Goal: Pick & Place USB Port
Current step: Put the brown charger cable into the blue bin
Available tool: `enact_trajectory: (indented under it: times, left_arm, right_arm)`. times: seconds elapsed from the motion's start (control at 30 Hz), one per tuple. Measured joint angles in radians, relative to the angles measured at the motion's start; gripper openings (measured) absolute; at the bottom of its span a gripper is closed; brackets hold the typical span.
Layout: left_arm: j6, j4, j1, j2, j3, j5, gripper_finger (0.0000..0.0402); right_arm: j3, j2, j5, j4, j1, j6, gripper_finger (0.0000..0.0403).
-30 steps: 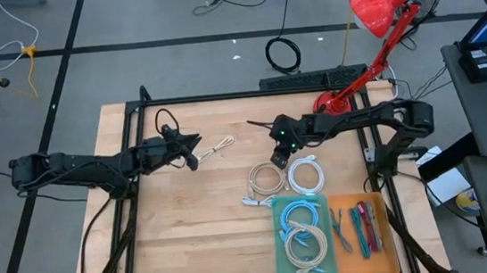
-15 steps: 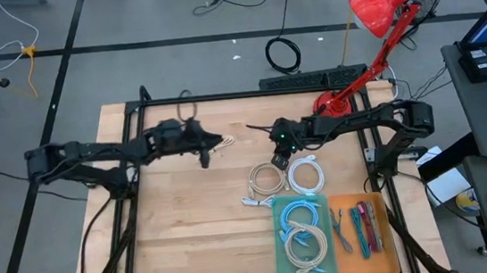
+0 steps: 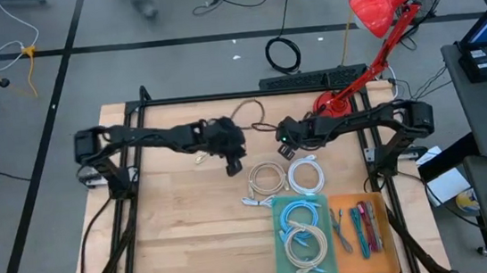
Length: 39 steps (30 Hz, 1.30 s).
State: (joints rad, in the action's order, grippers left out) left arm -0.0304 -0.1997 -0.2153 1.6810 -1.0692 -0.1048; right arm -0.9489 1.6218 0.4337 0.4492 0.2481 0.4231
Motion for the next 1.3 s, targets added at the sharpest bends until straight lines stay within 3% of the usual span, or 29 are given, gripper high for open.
enact_trajectory:
  times: [0.23,0.5,0.83,1.3]
  left_arm:
    - [-0.033,-0.083,0.068,0.131,-0.143,0.000,0.0063]
    - [-0.128,-0.143,0.100,0.230,-0.230,0.099,0.0079]
    - [-0.220,-0.150,0.113,0.294,-0.238,0.107,0.0192]
    - [-0.208,-0.166,0.113,0.294,-0.238,0.173,0.0202]
  right_arm:
    - [0.073,0.000,0.063,-0.023,0.013,0.039,0.0121]
    - [0.144,0.000,0.090,-0.090,0.041,0.063,0.0121]
    - [0.149,0.000,0.089,-0.127,0.039,0.039,0.0121]
    - [0.149,0.000,0.089,-0.143,0.038,0.037,0.0121]
